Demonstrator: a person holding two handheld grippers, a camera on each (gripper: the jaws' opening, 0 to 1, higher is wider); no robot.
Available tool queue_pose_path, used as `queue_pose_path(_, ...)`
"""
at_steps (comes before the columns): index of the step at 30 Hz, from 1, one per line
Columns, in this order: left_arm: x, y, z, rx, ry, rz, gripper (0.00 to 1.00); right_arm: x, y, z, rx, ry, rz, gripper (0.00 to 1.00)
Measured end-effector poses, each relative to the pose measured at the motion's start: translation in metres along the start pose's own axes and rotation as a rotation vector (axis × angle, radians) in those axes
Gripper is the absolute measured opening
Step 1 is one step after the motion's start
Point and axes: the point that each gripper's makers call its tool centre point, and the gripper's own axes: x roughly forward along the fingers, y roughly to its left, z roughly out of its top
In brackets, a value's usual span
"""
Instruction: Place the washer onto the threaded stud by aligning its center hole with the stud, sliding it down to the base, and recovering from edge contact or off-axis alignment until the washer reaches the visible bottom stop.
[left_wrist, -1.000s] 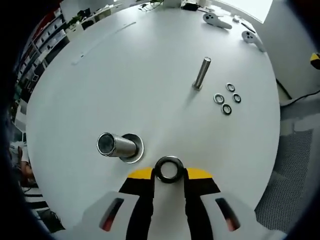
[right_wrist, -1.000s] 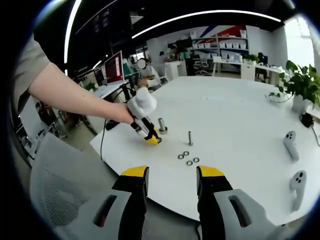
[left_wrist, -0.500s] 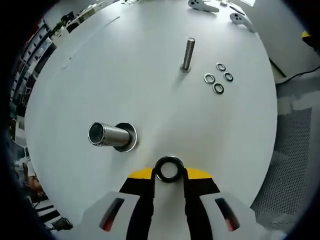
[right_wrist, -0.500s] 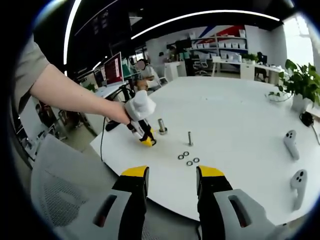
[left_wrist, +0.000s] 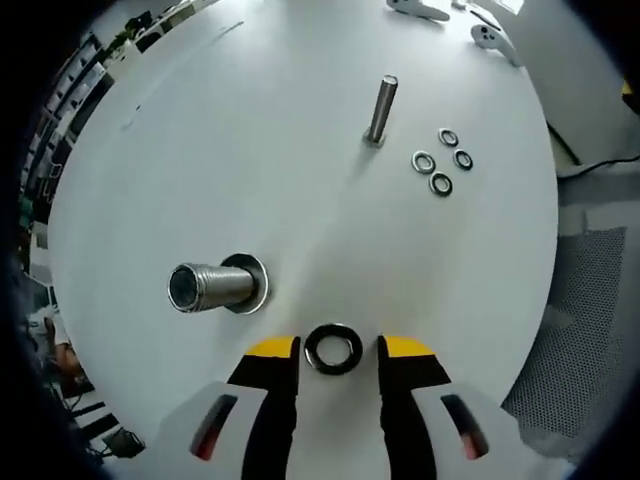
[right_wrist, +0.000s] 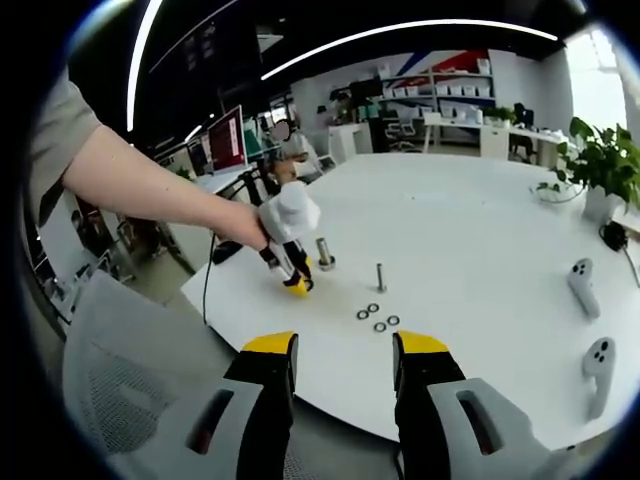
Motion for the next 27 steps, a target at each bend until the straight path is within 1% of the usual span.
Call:
queue_pose_path(1, -0.0003, 0.0010, -0.0005, 0.006, 0.005, -0.005, 0.29, 0.0001, -0.0001, 0.0000, 0.000, 0.001, 0.000, 0.40)
queue_pose_path(2, -0.0010, 0.0024, -0.0019, 0.042, 0.016, -0.005, 0.28, 0.0002, 0.0002, -0.0001, 0.000, 0.001, 0.002, 0.40)
queue_pose_path(3, -0.0009, 0.0030, -0.0020, 0.057, 0.017, -0.007, 0.27, 0.0003, 0.0005, -0.0002, -0.001, 0.002, 0.003, 0.40)
queue_pose_path(6, -0.0006, 0.0033, -0.0021, 0.041, 0.015, -0.004, 0.26, 0.0002, 0.0004, -0.0002, 0.000, 0.001, 0.003, 0.40)
queue_pose_path(10, -0.0007, 0.0022, -0.0024, 0.054, 0.018, -0.001, 0.26, -0.0003, -0.0009, 0.0002, 0.005, -0.002, -0.001, 0.40)
queue_pose_path(14, -0.0010, 0.0063, -0.0037, 0.044, 0.013, -0.017, 0.25, 0.0001, 0.0003, 0.0003, 0.003, -0.002, 0.005, 0.40)
queue_pose_path(16, -0.0021, 0.0062, -0.0037, 0.015, 0.001, -0.042, 0.24, 0.0002, 0.0005, 0.0003, 0.010, -0.003, 0.006, 0.40)
queue_pose_path(17, -0.0021, 0.0062, -0.0046, 0.023, 0.005, -0.041, 0.24, 0.0001, 0.0003, 0.0003, 0.008, -0.002, 0.006, 0.40)
queue_pose_path(18, -0.0021, 0.0054, -0.0073, 0.053, 0.024, -0.037, 0.24, 0.0002, 0.0007, 0.0006, 0.007, -0.003, 0.007, 0.40)
queue_pose_path(20, -0.0013, 0.0027, -0.0078, 0.101, 0.034, -0.018, 0.26, 0.0005, 0.0008, 0.0002, 0.004, 0.000, 0.008, 0.40)
queue_pose_path(22, -0.0018, -0.0004, -0.0079, 0.125, 0.044, -0.010, 0.27, 0.0006, 0.0005, 0.0000, 0.008, 0.001, 0.007, 0.40)
queue_pose_path(25, -0.0024, 0.0014, -0.0078, 0.118, 0.042, -0.010, 0.28, 0.0008, 0.0008, -0.0004, 0.008, 0.003, 0.009, 0.40)
queue_pose_path(27, -0.0023, 0.0009, -0.0092, 0.198, 0.055, -0.012, 0.28, 0.0010, 0.0015, -0.0005, 0.006, 0.003, 0.013, 0.40)
